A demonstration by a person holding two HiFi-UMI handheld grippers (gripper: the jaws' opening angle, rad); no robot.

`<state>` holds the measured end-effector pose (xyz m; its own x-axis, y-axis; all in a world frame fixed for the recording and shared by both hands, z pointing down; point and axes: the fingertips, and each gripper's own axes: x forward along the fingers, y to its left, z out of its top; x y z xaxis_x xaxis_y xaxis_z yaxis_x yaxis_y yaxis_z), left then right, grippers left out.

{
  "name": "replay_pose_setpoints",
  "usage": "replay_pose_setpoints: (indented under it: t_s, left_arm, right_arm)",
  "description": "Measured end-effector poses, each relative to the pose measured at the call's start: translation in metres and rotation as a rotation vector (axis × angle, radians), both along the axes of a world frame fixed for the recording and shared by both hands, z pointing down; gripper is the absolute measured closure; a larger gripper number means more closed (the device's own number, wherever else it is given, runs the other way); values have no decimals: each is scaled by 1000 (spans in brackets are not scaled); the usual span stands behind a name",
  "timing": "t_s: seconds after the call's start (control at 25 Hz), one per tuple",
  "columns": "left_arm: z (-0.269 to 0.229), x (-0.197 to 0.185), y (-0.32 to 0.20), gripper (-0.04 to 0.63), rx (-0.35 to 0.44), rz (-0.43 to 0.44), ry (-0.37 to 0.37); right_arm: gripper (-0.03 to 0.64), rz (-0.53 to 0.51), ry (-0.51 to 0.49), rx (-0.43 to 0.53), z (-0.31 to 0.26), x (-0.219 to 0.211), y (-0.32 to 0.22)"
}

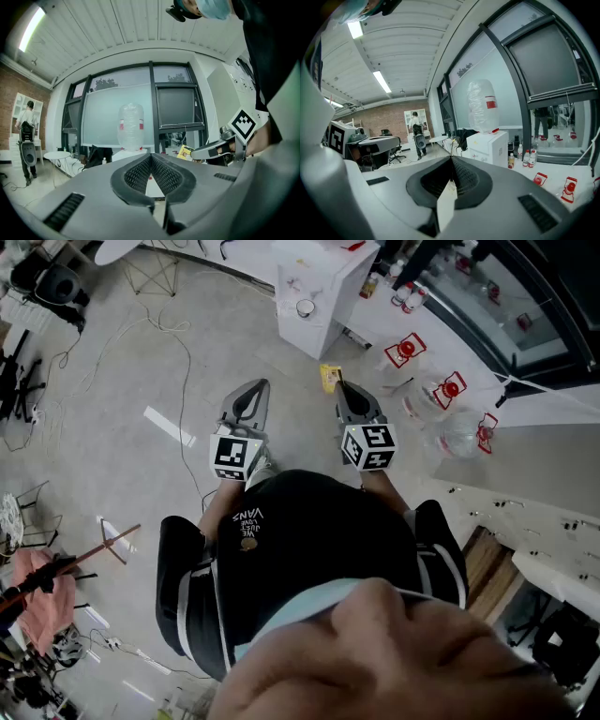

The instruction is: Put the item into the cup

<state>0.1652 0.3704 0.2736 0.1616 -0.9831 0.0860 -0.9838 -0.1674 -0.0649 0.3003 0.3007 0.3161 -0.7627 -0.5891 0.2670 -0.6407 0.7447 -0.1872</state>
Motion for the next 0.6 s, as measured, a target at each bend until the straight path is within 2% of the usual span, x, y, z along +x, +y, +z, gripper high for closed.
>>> replay_pose_setpoints:
  t_s: [0.28,0.6]
  left_arm:
    - [5,-39,-5,575,-10,38,31]
    - [12,-110,-28,575,-36,130,21]
  right_arm:
    - [574,60,-33,-24,-1,-34,-10]
    - [574,163,-48,-33,-2,-96,-28]
